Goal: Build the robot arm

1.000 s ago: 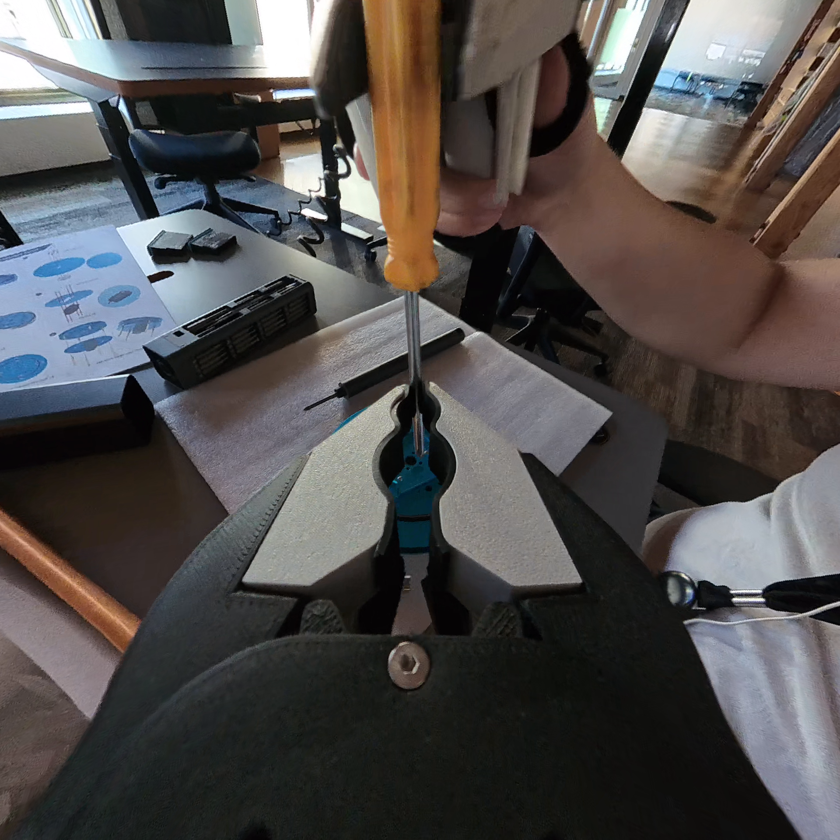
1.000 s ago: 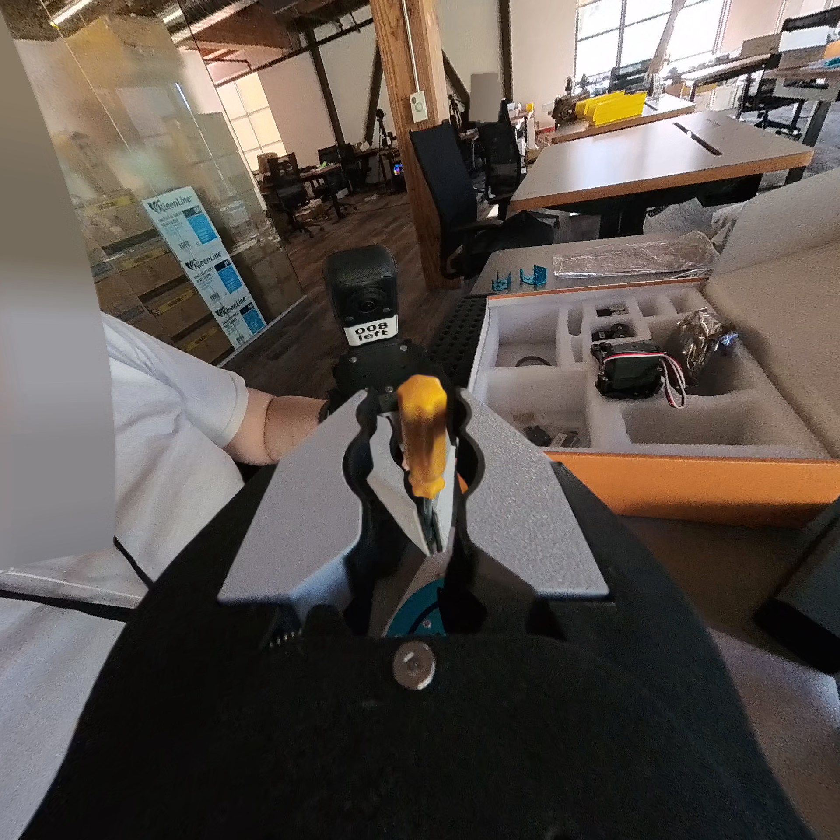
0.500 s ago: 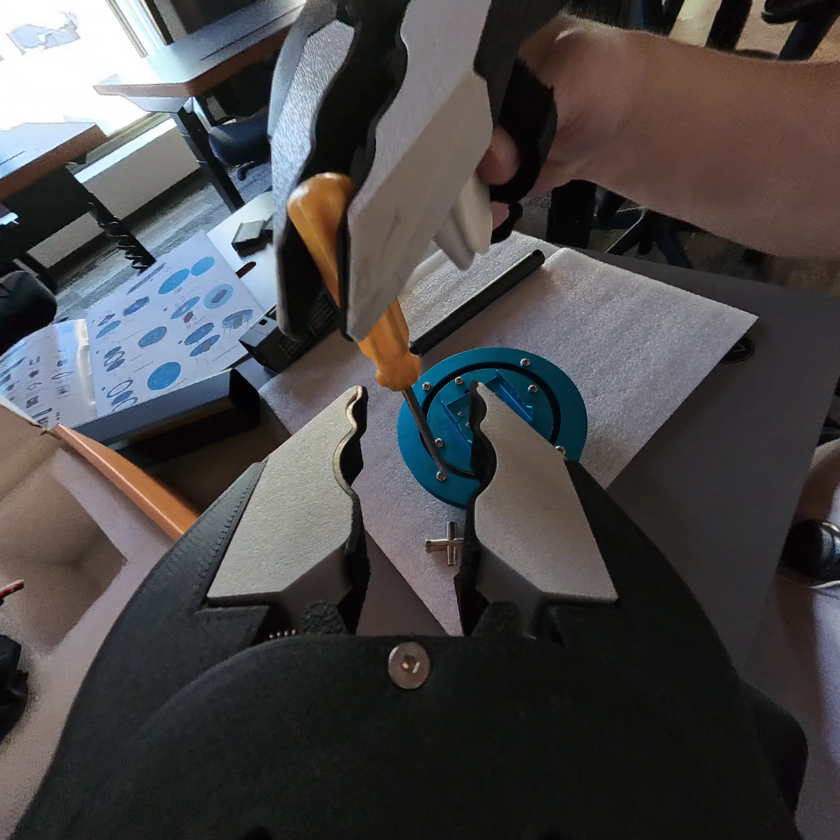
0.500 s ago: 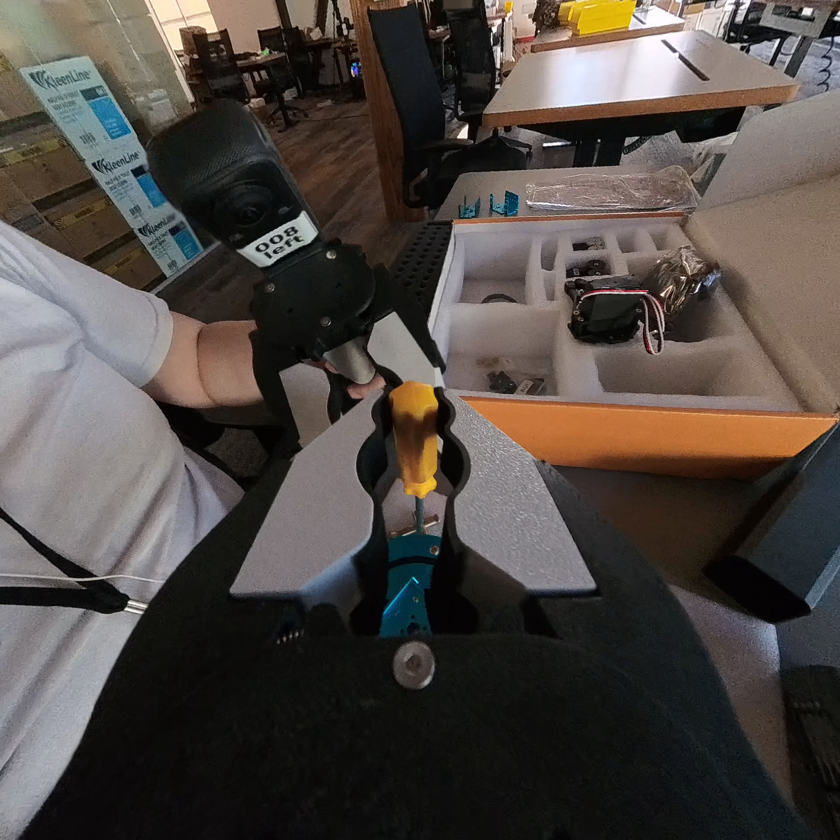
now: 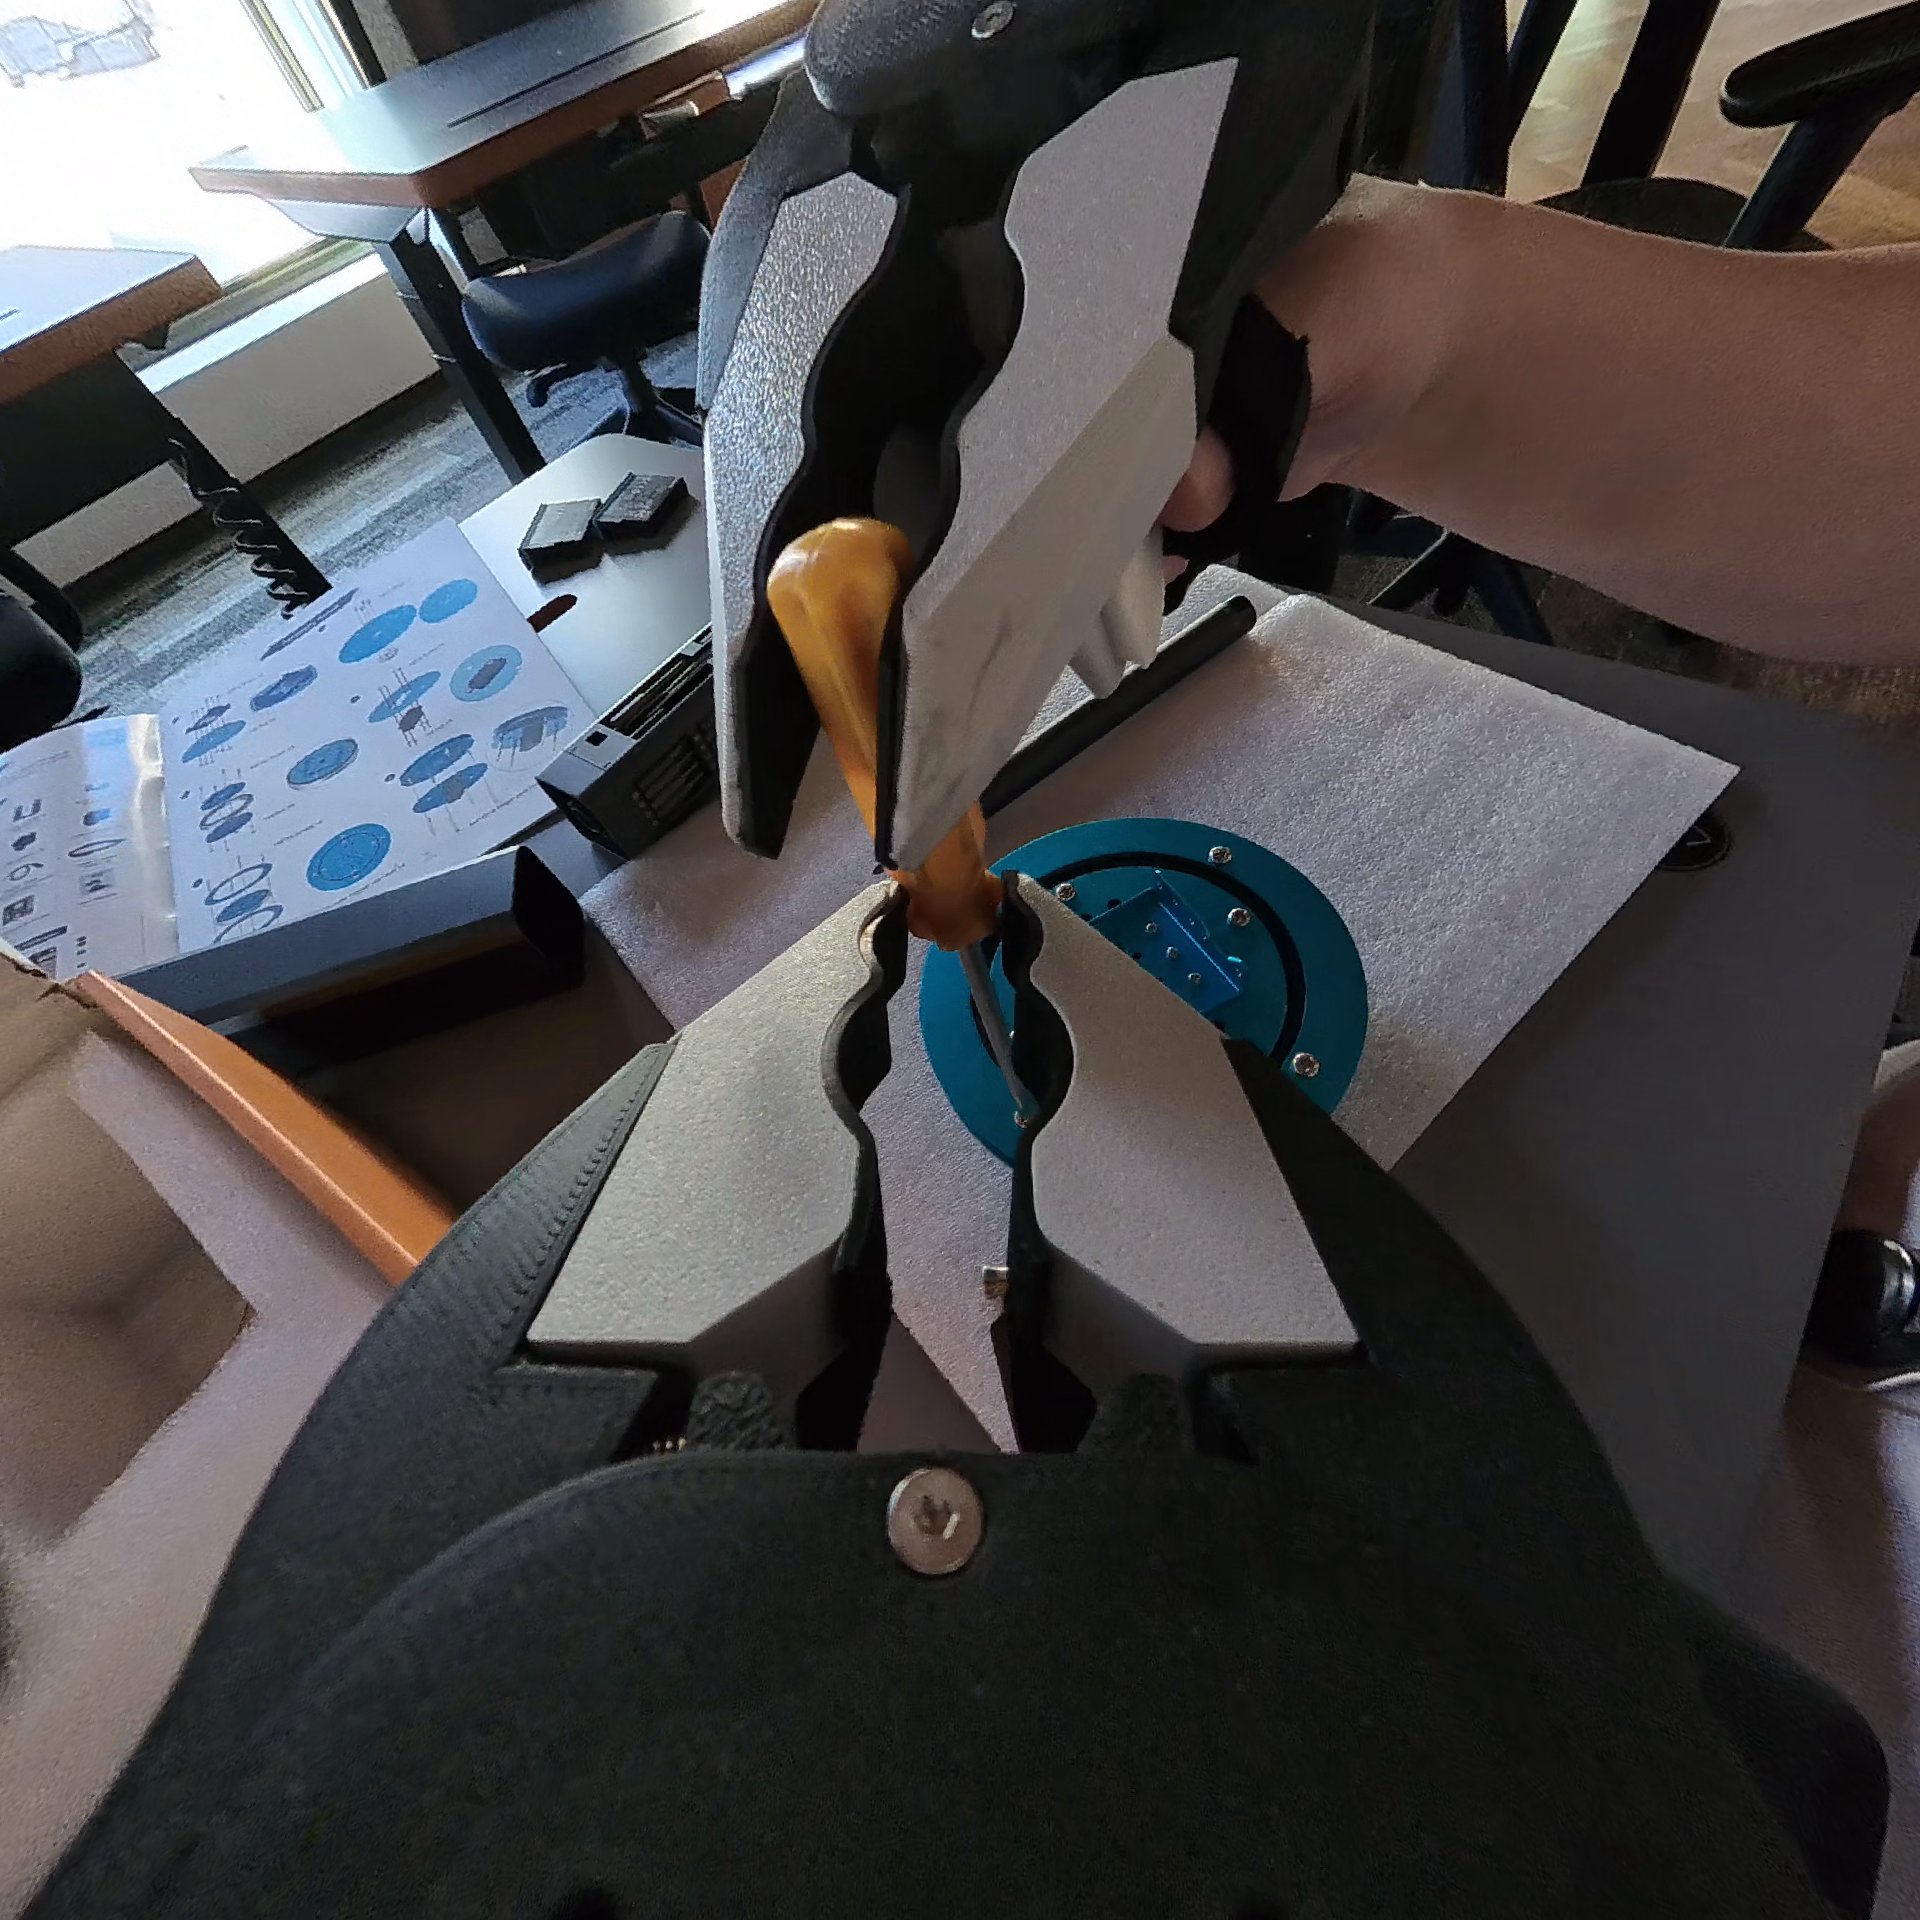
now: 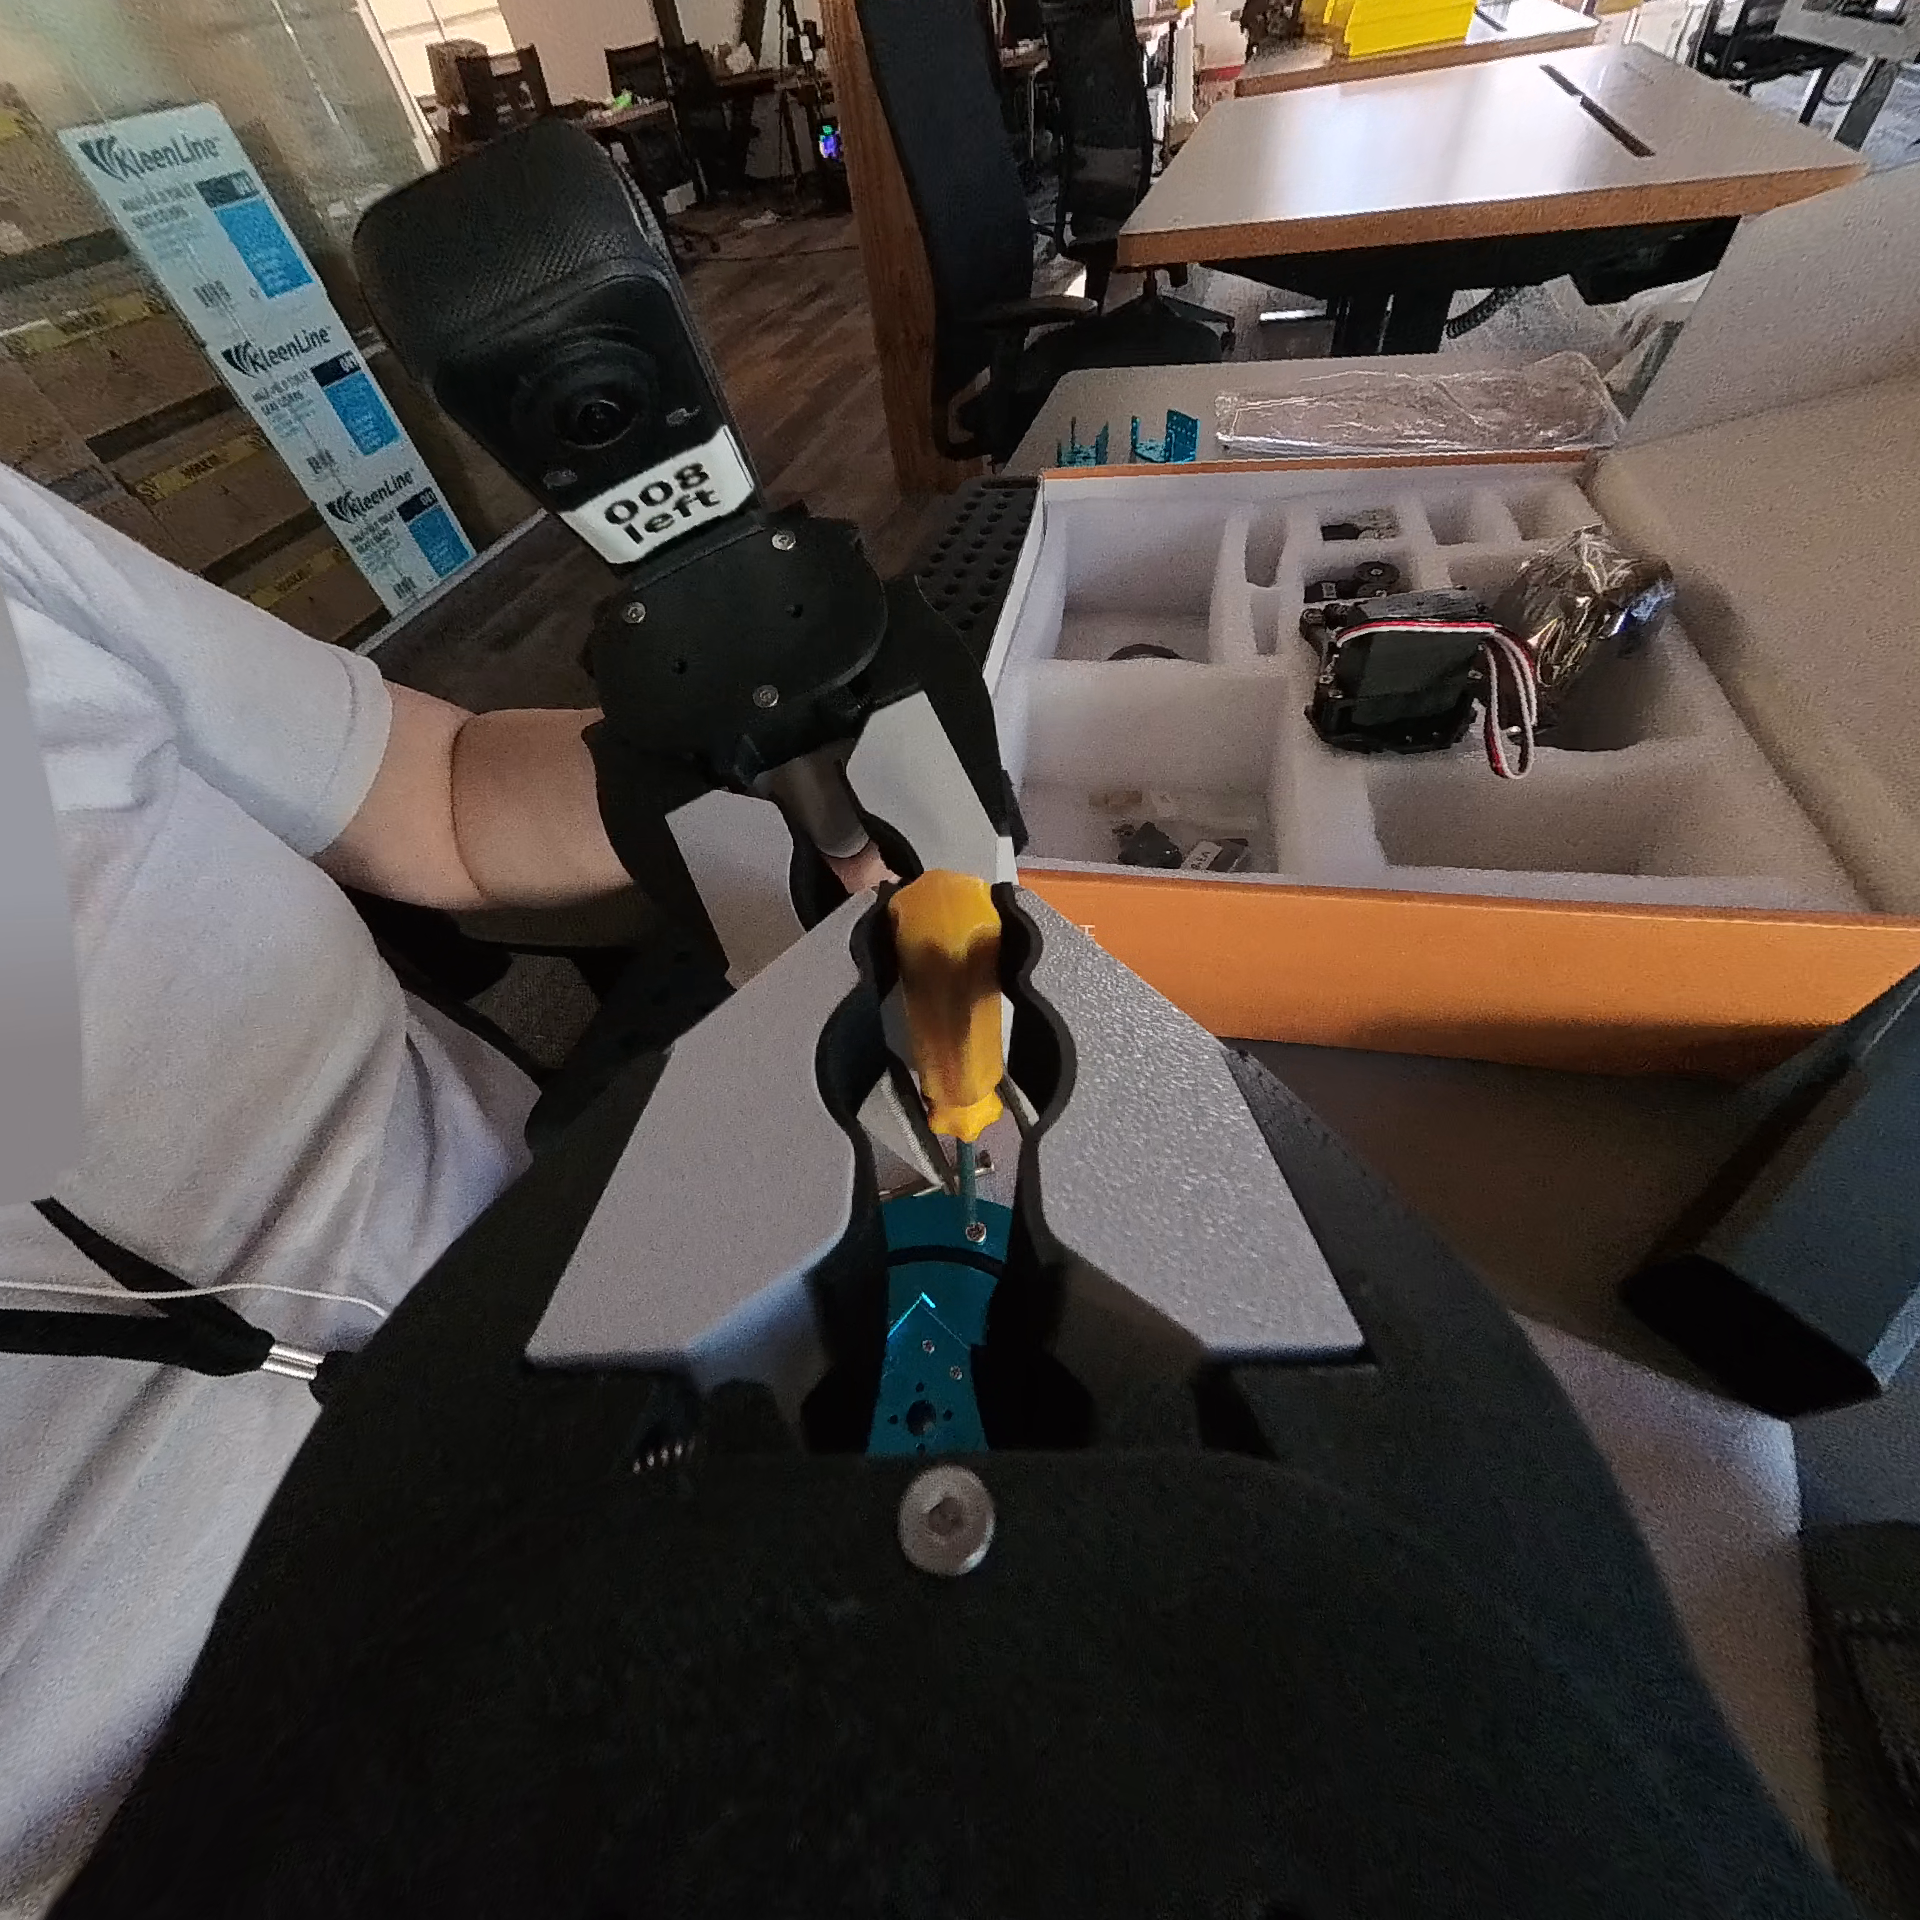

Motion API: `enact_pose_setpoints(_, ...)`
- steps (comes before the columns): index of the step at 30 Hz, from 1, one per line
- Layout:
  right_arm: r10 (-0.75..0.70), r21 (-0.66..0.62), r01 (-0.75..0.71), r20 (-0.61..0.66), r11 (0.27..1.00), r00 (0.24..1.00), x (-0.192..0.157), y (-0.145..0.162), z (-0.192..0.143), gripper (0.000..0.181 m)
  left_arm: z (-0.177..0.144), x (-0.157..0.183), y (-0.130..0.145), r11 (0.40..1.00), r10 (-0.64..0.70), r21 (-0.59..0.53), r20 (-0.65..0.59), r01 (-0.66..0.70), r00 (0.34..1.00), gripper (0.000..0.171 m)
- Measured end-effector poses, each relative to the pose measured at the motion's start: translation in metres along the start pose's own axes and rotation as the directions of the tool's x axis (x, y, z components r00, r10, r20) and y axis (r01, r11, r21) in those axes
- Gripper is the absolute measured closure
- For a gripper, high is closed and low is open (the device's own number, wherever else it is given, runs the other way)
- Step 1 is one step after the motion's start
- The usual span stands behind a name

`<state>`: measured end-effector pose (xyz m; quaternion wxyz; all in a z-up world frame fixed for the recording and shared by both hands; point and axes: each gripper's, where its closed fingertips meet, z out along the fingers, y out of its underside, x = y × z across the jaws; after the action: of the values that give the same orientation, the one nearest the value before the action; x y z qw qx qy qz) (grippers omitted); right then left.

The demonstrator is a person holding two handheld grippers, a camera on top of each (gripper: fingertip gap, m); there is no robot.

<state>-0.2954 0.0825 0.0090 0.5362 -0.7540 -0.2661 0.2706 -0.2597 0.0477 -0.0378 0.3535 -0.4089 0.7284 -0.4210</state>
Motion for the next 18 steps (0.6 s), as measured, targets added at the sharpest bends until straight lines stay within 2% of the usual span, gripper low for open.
enact_pose_setpoints(10, 0.001, -0.031, 0.0, 0.043, 1.0, 0.999, -0.002, 0.005, 0.001, 0.164, 0.002, 0.001, 0.006, 1.0, 0.014, -0.021, -0.01, -0.014, 1.0, 0.156)
enact_pose_setpoints(14, -0.033, -0.131, 0.044, 0.081, 0.99, 0.996, -0.007, 0.008, 0.002, 0.164, 0.006, 0.005, 0.012, 0.998, 0.015, -0.056, -0.017, -0.016, 1.0, 0.14)
enact_pose_setpoints(16, -0.06, -0.199, 0.081, 0.108, 0.977, 0.992, -0.009, 0.01, 0.003, 0.164, 0.007, 0.003, 0.012, 0.998, 0.023, -0.053, 0.011, -0.022, 1.0, 0.157)
enact_pose_setpoints(18, -0.05, -0.286, 0.099, 0.174, 0.953, 0.984, -0.013, 0.013, 0.001, 0.164, 0.006, 0.004, 0.011, 0.998, 0.008, -0.056, 0.017, -0.007, 1.0, 0.157)
